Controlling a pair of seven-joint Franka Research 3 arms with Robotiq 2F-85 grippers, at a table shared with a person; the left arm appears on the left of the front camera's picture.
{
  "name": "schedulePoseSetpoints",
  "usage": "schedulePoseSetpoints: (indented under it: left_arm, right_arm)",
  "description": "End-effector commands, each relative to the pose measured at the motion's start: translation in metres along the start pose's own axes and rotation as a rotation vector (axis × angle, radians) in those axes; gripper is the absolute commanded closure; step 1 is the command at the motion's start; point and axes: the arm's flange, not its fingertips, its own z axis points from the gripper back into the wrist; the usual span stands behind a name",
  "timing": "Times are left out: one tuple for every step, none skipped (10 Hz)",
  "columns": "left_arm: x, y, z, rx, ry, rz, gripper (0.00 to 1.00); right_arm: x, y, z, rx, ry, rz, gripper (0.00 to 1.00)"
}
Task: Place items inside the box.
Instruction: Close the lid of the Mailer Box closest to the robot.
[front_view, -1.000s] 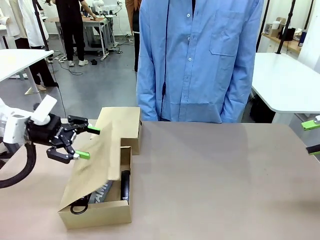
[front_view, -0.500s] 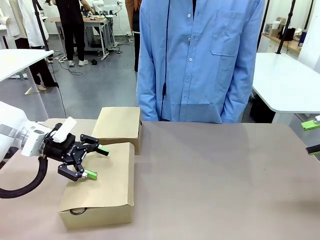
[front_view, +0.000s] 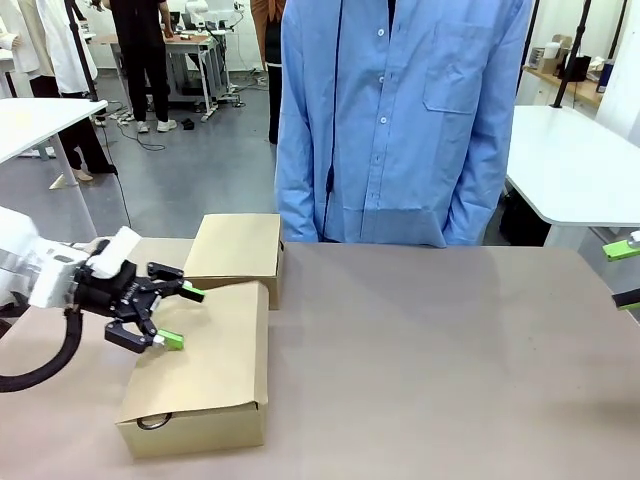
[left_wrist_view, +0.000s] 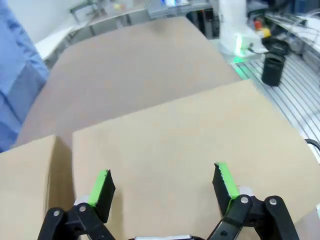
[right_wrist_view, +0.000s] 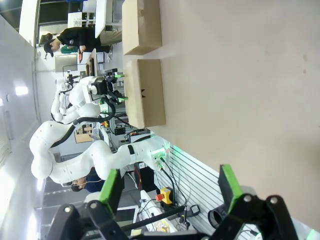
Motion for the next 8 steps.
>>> schedulePoseSetpoints:
  left_arm:
    - [-0.013,-0.132,0.026,0.097,-0.092,0.12,0.0]
    - [0.002,-0.131,0.051,0.148,-0.119,0.297,0.0]
    - [0.013,-0.133,0.082,0.073,-0.168,0.448,0.0]
    - [0.018,-0.135,0.108,0.076,-0.197,0.59,0.0]
    - [0.017,-0.139,0.138,0.008,-0.252,0.723,0.0]
    - [0.013,-0.139,0.161,-0.075,-0.29,0.865,0.0]
    - [0.008,-0.136,0.175,-0.069,-0.337,0.994,0.0]
    - [0.002,-0.133,0.183,-0.097,-0.35,1.121,0.0]
  right_arm:
    - [0.001,0.004,0.001,0.021,-0.006,-0.007,0.0]
    - [0.001,0.004,0.001,0.021,-0.006,-0.007,0.0]
    - [0.001,0.004,0.001,0.021,-0.006,-0.007,0.0]
    - [0.001,0.004,0.001,0.021,-0.006,-0.007,0.0]
    - [0.001,0.004,0.001,0.021,-0.006,-0.007,0.0]
    - [0.001,0.004,0.001,0.021,-0.006,-0.007,0.0]
    - [0.001,0.004,0.001,0.021,-0.006,-0.007,0.0]
    - [0.001,0.004,0.001,0.021,-0.006,-0.007,0.0]
